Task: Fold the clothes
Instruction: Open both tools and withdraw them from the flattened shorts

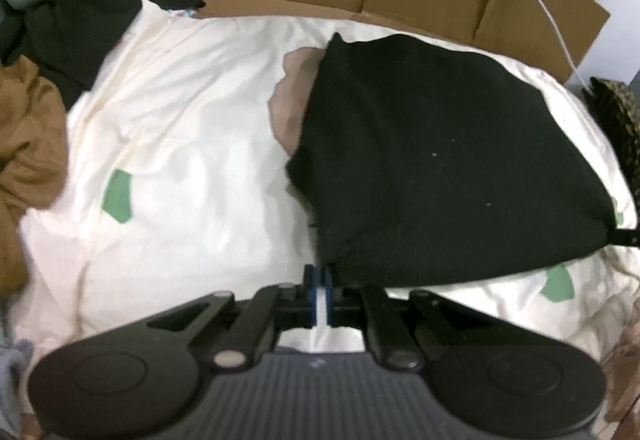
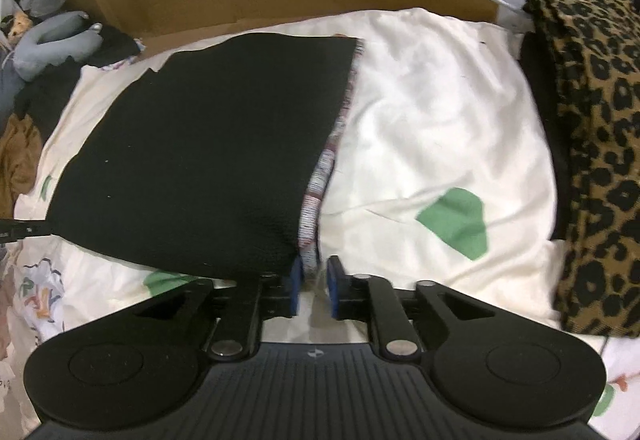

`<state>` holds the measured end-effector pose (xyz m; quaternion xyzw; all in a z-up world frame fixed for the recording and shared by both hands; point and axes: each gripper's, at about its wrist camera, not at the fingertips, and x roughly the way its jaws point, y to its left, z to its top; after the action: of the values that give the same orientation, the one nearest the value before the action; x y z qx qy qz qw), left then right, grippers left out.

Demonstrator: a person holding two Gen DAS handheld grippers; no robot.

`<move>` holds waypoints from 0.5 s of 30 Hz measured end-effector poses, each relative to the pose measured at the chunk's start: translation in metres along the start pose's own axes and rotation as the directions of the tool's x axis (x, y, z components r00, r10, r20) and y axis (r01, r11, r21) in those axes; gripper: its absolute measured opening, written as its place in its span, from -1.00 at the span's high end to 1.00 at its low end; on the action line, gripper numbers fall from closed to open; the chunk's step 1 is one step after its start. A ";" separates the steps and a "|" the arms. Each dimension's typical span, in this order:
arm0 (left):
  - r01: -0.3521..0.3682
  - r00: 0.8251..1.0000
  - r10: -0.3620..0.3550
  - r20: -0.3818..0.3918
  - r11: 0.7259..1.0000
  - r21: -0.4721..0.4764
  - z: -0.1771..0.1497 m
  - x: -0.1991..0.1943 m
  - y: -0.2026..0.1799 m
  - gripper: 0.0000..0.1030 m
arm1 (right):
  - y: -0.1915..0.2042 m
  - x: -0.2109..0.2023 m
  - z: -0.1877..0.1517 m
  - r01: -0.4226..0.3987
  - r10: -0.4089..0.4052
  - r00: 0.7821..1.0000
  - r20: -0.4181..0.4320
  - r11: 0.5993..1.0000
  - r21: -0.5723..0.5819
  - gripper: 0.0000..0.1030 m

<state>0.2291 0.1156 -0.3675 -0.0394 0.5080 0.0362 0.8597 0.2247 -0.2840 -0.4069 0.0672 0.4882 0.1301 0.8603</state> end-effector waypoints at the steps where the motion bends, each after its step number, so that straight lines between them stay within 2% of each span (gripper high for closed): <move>1: -0.017 1.000 0.017 0.007 1.000 -0.001 0.002 -0.002 0.002 0.94 | 0.002 -0.002 0.001 -0.002 0.002 1.000 0.009 1.000 -0.007 0.50; 3: -0.016 0.999 0.017 0.028 1.000 -0.019 0.007 -0.008 0.006 0.93 | 0.007 -0.006 0.002 -0.006 0.007 1.000 0.026 1.000 -0.021 0.48; 8: 0.036 0.996 -0.037 0.077 0.999 0.015 0.020 -0.016 -0.012 0.91 | 0.017 -0.015 0.007 -0.015 0.019 0.997 0.068 0.998 -0.057 0.48; 12: 0.080 0.993 -0.085 0.081 0.995 0.061 0.022 -0.010 -0.034 0.86 | 0.026 -0.023 0.010 -0.021 0.029 0.994 0.102 0.996 -0.086 0.47; 15: 0.095 0.992 -0.101 0.072 0.992 0.083 0.021 0.000 -0.046 0.86 | 0.035 -0.012 0.012 -0.035 0.044 0.995 0.092 0.994 -0.101 0.47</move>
<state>0.2522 0.0716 -0.3555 -0.0287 0.4735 -0.0248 0.8800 0.2232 -0.2542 -0.3822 0.0399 0.4385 0.1679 0.8820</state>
